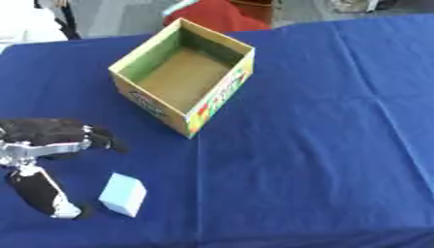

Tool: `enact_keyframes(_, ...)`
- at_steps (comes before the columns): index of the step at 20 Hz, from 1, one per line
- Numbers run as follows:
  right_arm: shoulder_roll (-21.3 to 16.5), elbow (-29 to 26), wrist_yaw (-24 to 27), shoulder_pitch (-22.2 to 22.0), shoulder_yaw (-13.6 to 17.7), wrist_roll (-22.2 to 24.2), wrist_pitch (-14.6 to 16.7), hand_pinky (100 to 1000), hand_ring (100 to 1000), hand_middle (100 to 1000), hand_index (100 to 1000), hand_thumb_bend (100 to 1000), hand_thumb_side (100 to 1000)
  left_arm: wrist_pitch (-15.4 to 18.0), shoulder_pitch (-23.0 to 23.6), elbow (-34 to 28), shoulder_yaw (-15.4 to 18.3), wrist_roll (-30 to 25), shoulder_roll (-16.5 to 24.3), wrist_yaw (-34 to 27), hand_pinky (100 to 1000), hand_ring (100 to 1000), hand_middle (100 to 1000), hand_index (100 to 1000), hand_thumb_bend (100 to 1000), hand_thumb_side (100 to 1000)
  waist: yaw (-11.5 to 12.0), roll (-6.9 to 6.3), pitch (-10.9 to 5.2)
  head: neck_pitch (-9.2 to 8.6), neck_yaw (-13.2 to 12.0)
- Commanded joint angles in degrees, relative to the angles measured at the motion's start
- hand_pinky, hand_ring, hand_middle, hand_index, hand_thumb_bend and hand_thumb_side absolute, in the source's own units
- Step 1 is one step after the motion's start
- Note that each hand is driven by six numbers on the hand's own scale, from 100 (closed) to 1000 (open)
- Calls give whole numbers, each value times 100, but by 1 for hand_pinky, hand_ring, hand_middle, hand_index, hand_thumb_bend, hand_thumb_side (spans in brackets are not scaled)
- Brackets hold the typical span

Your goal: Pick up objects on the table and place them in the box.

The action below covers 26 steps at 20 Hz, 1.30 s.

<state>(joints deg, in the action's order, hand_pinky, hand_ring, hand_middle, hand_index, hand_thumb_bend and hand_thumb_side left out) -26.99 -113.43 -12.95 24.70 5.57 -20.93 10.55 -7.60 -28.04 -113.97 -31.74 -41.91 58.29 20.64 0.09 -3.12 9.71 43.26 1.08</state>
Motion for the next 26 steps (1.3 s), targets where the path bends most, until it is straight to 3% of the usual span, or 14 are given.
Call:
enact_keyframes(1,-57,-116,39,49,10,22,10,701,746,853,791,100,1000,-115,-152,-63,-21,-91,-20,128,880,895,841,928,603,291,3,-4,-77,60,-25)
enact_keyframes(4,-49,-116,42,44,11,24,10,701,746,853,791,100,1000,-191,-227,-63,-106,-181,-154,172,877,886,821,918,658,335,-6,-9,-78,56,-29)
enact_keyframes(8,-42,-116,45,38,18,17,12,701,746,853,791,100,1000,-286,-314,-63,-214,-320,-280,209,876,882,809,907,666,337,-18,-12,-76,53,-33)
enact_keyframes(17,-13,-116,56,23,27,13,13,700,745,854,790,100,1000,-682,-354,-63,-337,-490,-514,545,856,868,772,883,604,338,-42,-1,-65,55,-57)
enact_keyframes(26,17,-116,65,11,35,14,7,699,744,854,789,100,1000,-878,-329,-63,-396,-597,-718,775,832,859,774,881,581,327,-55,18,-36,34,-64)
